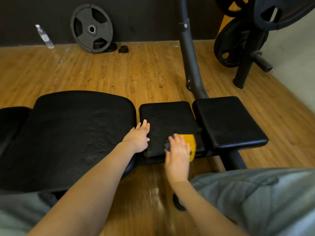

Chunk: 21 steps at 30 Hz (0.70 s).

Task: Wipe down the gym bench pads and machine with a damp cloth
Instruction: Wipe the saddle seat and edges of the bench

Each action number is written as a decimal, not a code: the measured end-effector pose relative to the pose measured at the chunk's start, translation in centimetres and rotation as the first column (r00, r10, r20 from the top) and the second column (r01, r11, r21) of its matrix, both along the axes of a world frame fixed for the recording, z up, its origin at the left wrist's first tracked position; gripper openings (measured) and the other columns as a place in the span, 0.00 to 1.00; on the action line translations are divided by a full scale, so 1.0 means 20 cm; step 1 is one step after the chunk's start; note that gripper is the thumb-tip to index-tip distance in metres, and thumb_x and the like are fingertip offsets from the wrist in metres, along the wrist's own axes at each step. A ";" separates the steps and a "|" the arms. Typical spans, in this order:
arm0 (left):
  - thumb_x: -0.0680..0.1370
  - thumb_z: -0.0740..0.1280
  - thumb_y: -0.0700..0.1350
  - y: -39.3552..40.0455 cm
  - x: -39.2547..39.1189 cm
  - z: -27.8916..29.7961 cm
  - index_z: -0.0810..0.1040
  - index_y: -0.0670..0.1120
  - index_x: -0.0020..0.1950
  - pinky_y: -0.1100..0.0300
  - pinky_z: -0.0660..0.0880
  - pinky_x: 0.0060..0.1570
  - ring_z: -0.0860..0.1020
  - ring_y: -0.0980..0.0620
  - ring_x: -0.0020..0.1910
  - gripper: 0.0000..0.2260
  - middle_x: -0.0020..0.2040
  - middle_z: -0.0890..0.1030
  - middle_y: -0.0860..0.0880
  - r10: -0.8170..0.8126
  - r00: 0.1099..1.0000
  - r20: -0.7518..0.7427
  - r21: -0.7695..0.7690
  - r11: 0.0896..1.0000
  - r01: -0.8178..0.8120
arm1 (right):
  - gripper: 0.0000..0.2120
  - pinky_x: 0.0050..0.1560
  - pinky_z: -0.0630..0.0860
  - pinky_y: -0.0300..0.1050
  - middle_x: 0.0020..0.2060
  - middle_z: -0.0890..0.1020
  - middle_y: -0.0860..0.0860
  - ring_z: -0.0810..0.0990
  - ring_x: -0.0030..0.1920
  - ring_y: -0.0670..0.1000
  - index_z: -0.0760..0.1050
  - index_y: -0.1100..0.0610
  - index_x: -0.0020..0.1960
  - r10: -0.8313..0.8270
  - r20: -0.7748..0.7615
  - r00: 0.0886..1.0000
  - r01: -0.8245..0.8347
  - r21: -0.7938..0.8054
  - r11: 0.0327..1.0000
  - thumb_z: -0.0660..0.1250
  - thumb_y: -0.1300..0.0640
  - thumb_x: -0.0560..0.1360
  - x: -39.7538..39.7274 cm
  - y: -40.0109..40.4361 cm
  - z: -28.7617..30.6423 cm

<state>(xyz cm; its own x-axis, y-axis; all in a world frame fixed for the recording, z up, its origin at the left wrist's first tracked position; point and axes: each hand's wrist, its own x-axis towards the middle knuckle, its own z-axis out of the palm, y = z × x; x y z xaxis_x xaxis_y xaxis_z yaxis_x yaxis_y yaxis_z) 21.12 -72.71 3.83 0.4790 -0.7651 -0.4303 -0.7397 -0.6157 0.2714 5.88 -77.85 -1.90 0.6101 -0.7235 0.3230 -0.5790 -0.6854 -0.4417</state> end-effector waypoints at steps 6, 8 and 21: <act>0.78 0.57 0.31 0.05 0.03 0.02 0.48 0.47 0.78 0.51 0.53 0.74 0.44 0.49 0.77 0.32 0.79 0.45 0.51 -0.005 1.000 0.004 -0.078 0.997 0.005 | 0.23 0.67 0.63 0.50 0.62 0.78 0.54 0.74 0.65 0.53 0.74 0.59 0.64 0.232 0.038 0.972 -0.231 -0.023 0.973 0.73 0.58 0.70 0.19 0.23 0.00; 0.80 0.58 0.36 0.08 0.04 0.02 0.48 0.47 0.78 0.50 0.50 0.75 0.43 0.47 0.77 0.31 0.79 0.45 0.49 -0.052 0.993 0.107 -0.044 0.997 0.057 | 0.25 0.64 0.69 0.49 0.61 0.78 0.54 0.75 0.64 0.54 0.75 0.58 0.63 0.347 -0.033 0.937 -0.349 -0.089 0.933 0.74 0.58 0.67 0.14 0.16 0.00; 0.81 0.52 0.59 0.22 0.12 0.00 0.42 0.39 0.77 0.53 0.46 0.75 0.42 0.45 0.77 0.35 0.78 0.42 0.41 0.034 0.965 0.259 0.111 0.992 -0.065 | 0.20 0.68 0.59 0.55 0.62 0.77 0.55 0.72 0.66 0.57 0.77 0.58 0.60 0.034 0.022 0.999 -0.035 0.026 0.999 0.71 0.66 0.69 -0.06 -0.04 -0.02</act>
<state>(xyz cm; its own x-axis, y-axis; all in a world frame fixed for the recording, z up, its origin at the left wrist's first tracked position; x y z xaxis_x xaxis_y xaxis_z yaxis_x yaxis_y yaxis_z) 23.43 -68.36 3.81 0.6210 -0.6891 -0.3735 -0.7427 -0.6697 0.0009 4.62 -78.71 -2.39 0.6279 -0.7105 0.3175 -0.5456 -0.6929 -0.4714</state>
